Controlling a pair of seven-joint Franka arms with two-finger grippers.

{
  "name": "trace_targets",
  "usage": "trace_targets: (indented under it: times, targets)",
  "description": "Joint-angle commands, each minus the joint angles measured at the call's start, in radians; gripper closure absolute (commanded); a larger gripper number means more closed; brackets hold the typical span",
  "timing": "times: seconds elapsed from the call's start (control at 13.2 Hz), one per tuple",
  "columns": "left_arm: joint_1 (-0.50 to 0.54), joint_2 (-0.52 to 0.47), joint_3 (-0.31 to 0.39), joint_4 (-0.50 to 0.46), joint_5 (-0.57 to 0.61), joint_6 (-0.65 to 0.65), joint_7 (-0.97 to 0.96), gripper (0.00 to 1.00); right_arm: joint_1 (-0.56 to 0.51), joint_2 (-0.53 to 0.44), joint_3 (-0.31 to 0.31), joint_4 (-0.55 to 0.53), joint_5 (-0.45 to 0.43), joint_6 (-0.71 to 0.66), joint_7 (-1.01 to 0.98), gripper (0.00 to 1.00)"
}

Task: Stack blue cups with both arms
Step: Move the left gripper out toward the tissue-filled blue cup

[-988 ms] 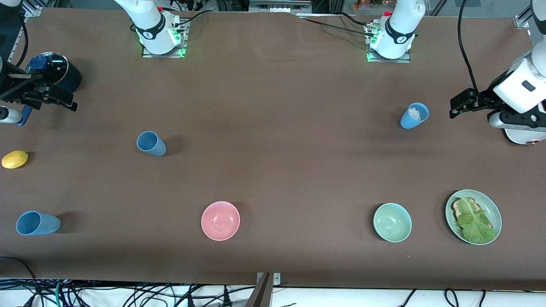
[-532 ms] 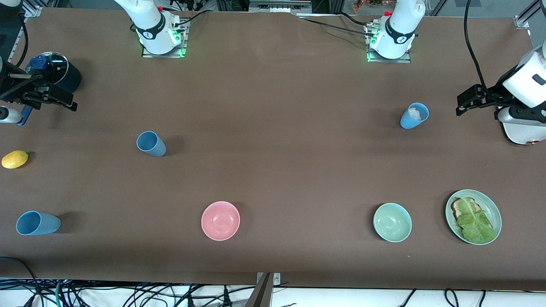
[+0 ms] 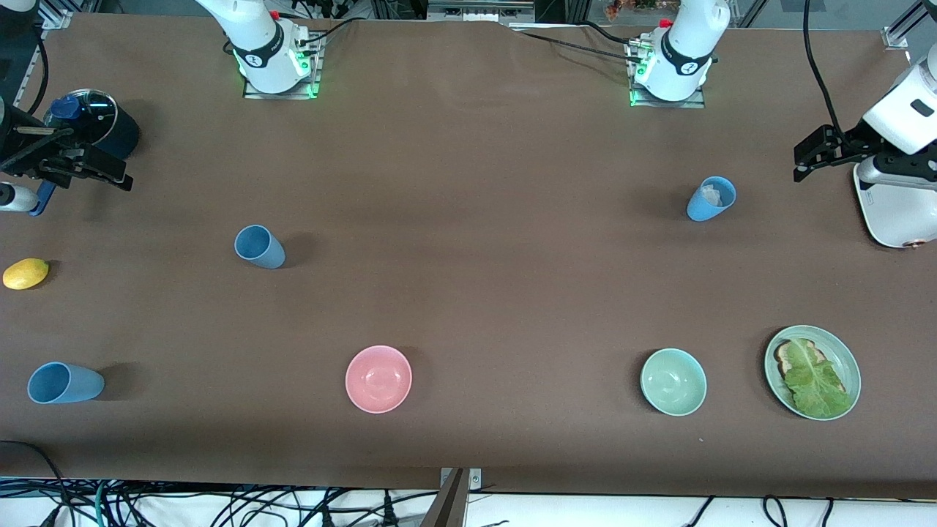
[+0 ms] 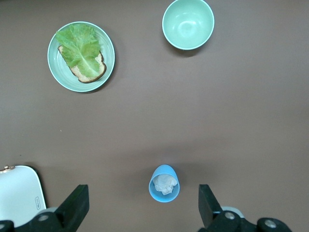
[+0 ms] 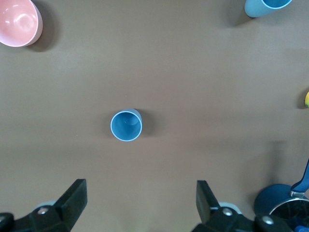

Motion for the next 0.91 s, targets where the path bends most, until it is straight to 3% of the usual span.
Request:
trace_targets:
  times: [0.0,0.38,0.84]
  targets:
    - [0.008,-0.098,-0.002,-0.113,0.023,0.057,0.055,0.0,-0.002,-0.011,0.002,-0.005,0.006,-0.002,0.002,0.0]
    - [0.008,-0.142,0.048,-0.19,0.023,0.106,0.145,0.0,-0.003,-0.011,0.003,-0.004,0.006,0.004,0.002,0.0]
    - [0.004,-0.141,0.053,-0.189,0.023,0.111,0.148,0.0,-0.003,-0.009,0.0,-0.004,0.005,0.013,0.002,0.0]
